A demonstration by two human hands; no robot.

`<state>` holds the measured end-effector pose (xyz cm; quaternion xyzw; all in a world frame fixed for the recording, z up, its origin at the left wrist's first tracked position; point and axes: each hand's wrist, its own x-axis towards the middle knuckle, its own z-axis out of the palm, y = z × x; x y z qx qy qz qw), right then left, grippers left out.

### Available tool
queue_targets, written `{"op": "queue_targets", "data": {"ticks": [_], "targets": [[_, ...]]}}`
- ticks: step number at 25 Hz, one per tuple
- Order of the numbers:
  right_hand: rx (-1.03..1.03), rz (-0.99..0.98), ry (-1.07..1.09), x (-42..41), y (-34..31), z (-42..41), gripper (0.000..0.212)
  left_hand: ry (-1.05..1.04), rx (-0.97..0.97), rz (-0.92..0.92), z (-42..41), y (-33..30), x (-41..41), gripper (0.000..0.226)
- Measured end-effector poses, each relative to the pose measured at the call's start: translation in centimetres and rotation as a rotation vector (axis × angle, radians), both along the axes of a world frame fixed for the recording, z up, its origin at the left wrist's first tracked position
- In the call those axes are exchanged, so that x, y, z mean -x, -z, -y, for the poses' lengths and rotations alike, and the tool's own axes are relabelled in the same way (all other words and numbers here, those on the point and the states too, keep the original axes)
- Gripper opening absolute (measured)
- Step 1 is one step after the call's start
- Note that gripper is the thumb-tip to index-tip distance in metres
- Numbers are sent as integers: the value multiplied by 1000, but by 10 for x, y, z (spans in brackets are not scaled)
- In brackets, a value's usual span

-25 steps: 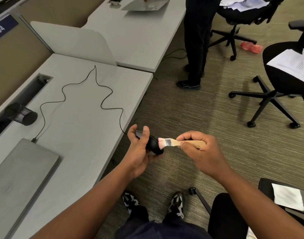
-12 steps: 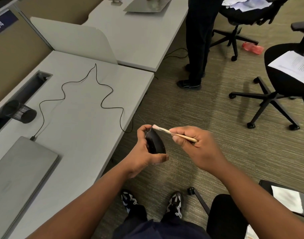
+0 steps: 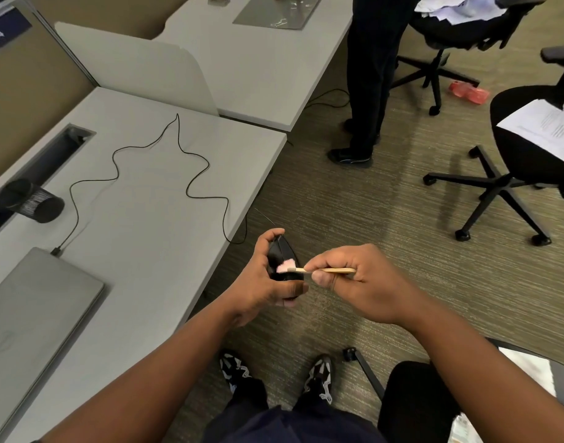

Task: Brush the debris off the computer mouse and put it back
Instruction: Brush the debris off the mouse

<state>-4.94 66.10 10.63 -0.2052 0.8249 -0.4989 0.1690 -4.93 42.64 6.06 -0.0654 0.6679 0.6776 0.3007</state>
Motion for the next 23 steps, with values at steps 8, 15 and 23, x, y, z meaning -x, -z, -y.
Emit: {"op": "queue_targets", "data": {"ticks": [8,15,23], "targets": [[60,0,60,3,-17,-11,12,128,22,37,5,6,-1,129],[-58,18,83,-3,-10,-6,20,115,27,27,7,4,2,130],[-26,91,-20,-10,-13,-6,16,9,-239,173,7,6,2,124]]}}
